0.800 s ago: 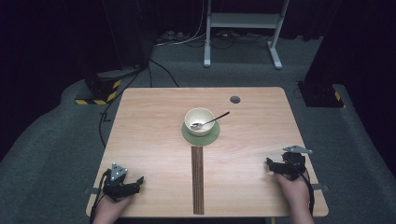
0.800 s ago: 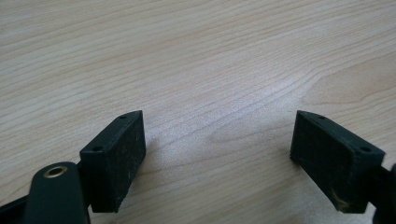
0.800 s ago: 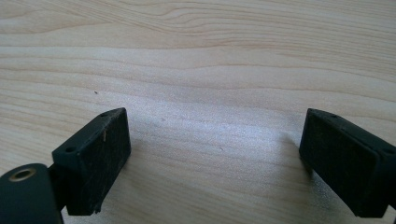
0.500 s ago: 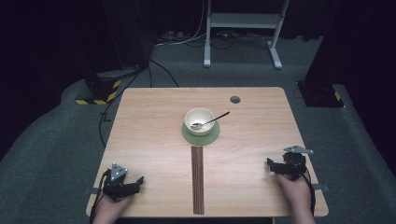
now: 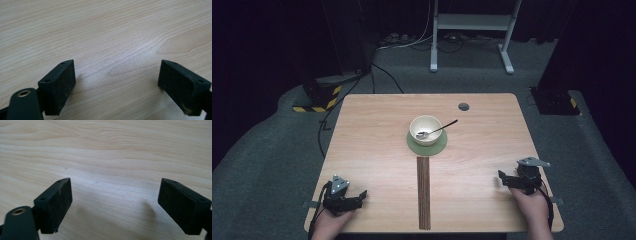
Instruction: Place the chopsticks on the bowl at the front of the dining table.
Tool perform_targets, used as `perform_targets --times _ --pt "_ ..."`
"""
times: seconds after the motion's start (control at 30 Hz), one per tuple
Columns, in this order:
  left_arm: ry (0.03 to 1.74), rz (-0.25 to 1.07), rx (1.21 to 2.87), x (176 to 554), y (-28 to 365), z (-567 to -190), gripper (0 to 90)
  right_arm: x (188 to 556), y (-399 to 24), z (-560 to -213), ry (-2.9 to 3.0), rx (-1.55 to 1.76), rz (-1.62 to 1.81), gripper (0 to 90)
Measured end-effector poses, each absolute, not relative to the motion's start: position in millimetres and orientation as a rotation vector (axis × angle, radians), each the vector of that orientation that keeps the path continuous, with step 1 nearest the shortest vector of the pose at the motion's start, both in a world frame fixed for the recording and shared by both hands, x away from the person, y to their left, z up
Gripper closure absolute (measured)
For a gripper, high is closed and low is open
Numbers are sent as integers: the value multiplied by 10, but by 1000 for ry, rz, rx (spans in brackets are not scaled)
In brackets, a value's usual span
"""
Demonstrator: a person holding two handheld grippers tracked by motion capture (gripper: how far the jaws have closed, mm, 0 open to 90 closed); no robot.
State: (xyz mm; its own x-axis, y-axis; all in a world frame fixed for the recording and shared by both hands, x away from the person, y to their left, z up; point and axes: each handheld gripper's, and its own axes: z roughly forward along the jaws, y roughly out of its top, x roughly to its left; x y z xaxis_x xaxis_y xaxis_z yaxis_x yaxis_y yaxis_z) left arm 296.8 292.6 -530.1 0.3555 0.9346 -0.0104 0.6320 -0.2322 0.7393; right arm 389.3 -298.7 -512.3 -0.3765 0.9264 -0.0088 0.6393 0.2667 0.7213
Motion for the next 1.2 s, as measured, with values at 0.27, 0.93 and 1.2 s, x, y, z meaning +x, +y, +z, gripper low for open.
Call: perform_targets --times 0.27,0.93,1.2 --pt "1356 584 1967 2977 2920 -5301 131 3737 -2782 -5064 2136 1315 907 123" --pt "1335 571 1981 2990 2905 -5303 111 3651 -2099 -5103 2232 1150 991 136" --pt "1332 571 1981 2987 2903 -5303 118 3653 -1846 -5125 2277 1089 1014 136"
